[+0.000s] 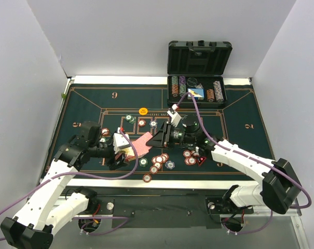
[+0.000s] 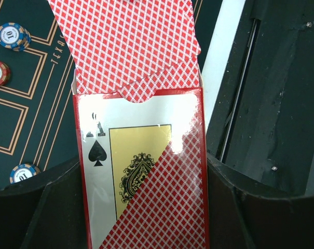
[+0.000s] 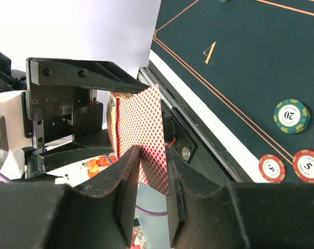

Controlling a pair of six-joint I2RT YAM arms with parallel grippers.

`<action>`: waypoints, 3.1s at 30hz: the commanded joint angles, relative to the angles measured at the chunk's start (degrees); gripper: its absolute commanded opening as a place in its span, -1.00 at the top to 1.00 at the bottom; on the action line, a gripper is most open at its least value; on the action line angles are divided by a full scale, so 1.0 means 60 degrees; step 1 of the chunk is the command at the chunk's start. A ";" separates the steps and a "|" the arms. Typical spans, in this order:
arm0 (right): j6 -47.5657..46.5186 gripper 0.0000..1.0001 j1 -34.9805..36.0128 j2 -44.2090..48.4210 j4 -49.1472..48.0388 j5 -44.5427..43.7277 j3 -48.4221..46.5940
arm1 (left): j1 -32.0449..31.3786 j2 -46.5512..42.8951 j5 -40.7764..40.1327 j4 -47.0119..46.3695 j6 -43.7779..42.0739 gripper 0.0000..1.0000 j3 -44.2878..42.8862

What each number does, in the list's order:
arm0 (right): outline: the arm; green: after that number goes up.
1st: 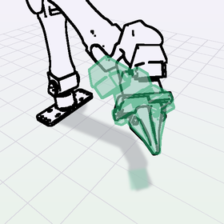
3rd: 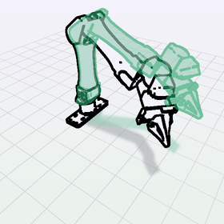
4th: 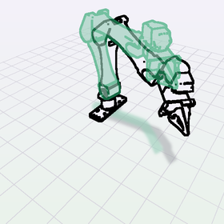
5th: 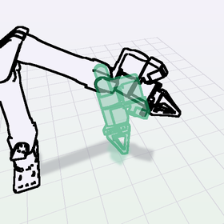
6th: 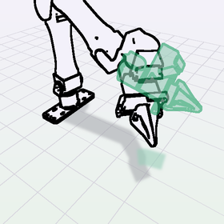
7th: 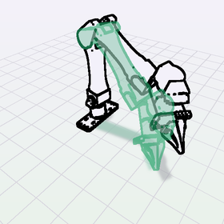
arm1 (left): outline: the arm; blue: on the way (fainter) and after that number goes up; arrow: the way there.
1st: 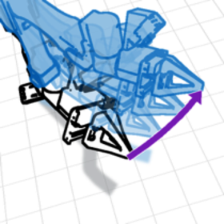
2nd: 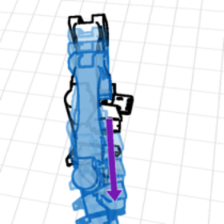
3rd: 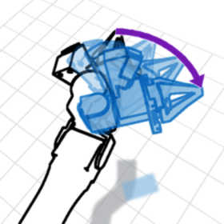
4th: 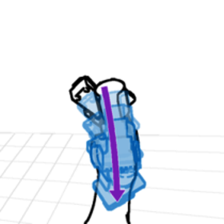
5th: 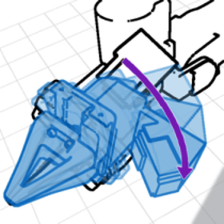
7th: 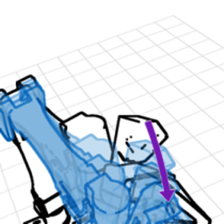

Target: Distribute texas hold em gaming equipment

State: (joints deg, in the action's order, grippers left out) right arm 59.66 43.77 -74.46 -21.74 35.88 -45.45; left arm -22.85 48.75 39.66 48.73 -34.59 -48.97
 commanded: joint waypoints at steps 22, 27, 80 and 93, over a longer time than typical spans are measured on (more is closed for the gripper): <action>-0.0919 1.00 -0.2049 0.0428 0.1132 0.0598 -0.1316 | -0.0029 -0.0362 0.0348 -0.0271 0.0008 1.00 -0.0246; -0.0803 1.00 -0.2373 -0.0961 0.0343 0.0788 -0.1608 | -0.0029 -0.0288 0.0407 0.0007 0.0037 1.00 -0.0481; 0.0824 -0.31 0.0397 -0.4442 -0.2193 0.0232 -0.3209 | 0.0058 -0.0742 0.0583 0.0433 0.0682 1.00 -0.1008; 0.0633 -0.79 -0.1581 -0.0762 -0.1446 0.0158 -0.0496 | 0.0059 -0.0655 0.0568 0.0301 0.0506 1.00 -0.0730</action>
State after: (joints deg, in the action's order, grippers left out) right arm 64.51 34.89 -84.82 -30.39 36.34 -49.58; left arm -22.76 45.17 41.39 52.58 -30.68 -53.39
